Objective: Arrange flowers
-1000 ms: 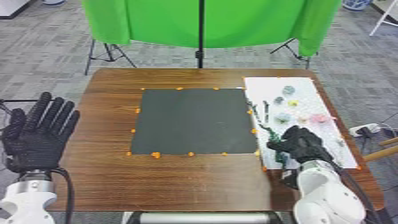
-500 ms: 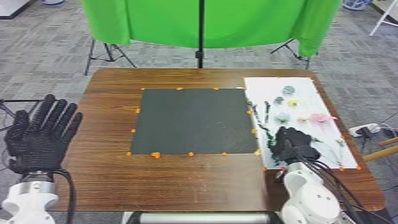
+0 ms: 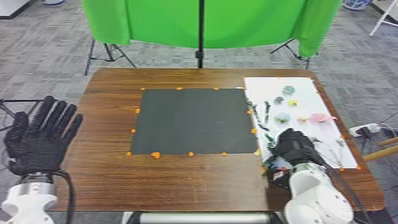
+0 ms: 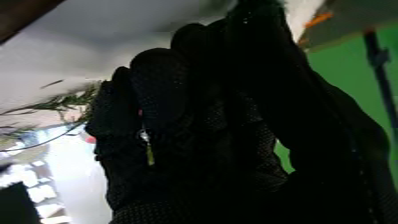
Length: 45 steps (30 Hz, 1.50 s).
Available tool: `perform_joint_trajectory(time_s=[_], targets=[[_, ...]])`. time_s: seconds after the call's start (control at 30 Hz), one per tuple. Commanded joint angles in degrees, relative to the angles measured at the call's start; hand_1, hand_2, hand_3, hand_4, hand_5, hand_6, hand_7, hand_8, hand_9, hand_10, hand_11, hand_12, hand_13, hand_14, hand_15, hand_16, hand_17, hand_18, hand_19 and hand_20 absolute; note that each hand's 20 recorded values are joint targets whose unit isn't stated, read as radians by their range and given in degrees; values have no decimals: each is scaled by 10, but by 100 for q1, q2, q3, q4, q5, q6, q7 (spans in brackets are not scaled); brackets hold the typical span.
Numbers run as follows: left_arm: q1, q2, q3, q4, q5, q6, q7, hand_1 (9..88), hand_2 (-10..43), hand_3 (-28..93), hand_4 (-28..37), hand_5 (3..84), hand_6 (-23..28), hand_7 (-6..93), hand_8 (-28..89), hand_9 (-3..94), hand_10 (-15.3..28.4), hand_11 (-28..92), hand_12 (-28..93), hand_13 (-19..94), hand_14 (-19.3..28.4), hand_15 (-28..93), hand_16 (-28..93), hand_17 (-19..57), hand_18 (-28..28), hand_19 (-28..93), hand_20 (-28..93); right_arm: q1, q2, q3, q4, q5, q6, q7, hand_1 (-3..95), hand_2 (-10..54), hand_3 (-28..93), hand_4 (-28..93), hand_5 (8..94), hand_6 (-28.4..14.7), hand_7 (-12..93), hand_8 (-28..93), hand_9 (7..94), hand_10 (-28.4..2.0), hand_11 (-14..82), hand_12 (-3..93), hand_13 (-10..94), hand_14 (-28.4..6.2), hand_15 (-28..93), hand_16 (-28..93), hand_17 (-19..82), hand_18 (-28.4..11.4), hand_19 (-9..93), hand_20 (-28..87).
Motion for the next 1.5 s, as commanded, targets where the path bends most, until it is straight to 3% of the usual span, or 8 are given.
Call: perform_joint_trajectory(time_s=[0.03,0.37,0.57,0.73,0.87,1.07,1.23,1.5], targets=[[133,-41,-65,-16,-72,6,-14,229,156,734,-283,444,67,78,-83,382,126,132,94,307,123,148,-5,-37,124,284,132,565,100,-171,-528,431,267,87,584,-95,734,-283,697,-14,546,138,736,-136,333,508,644,-130,645,411,347,-241,867,414],[129,41,-72,-15,-121,40,84,229,156,733,-283,445,67,78,-83,383,127,133,95,308,123,151,-5,-38,125,287,131,2232,-440,-1293,-69,1446,85,225,578,-95,748,-282,703,-13,546,137,744,-140,330,508,650,-135,652,408,350,-246,876,409],[85,68,20,39,-156,73,107,229,156,735,-283,445,66,79,-83,383,127,134,95,308,123,151,-6,-38,125,287,131,3399,-1097,-2256,869,2289,47,467,580,-95,744,-280,707,-13,542,140,746,-140,334,507,654,-138,662,401,358,-252,888,405],[110,140,61,17,-244,170,216,229,156,734,-283,445,67,78,-83,383,126,133,94,309,122,151,-6,-37,125,287,131,4071,-1697,-2992,1824,2454,48,755,584,-95,735,-280,705,-14,543,139,744,-139,343,507,657,-138,673,391,363,-254,897,399],[33,253,124,21,-254,177,298,230,157,733,-283,445,66,79,-83,383,127,133,94,309,122,152,-6,-37,125,287,131,4307,-2194,-3255,2411,2468,-47,1037,582,-95,735,-276,704,-15,547,135,750,-143,352,503,663,-140,684,382,370,-259,907,392],[-166,401,281,67,-249,230,258,230,157,733,-283,445,66,79,-83,383,126,134,94,309,122,153,-6,-38,125,287,131,4395,-2764,-3452,3256,1862,47,1132,579,-95,734,-275,698,-14,561,129,751,-143,359,499,670,-145,701,366,377,-263,920,382],[-256,457,356,87,-246,256,215,230,158,732,-283,445,66,80,-84,383,126,134,95,309,122,155,-6,-38,125,287,131,4393,-2910,-3503,3635,1584,49,1409,572,-95,738,-272,684,-16,576,126,747,-146,365,497,669,-149,709,355,379,-266,927,370],[-267,436,396,129,-296,171,319,229,159,737,-283,445,66,80,-84,384,126,135,94,310,122,155,-7,-37,125,288,131,4265,-2755,-3545,3717,1443,102,1505,526,-95,732,-267,632,-51,531,96,703,-169,402,436,654,-161,738,291,381,-270,932,387]])
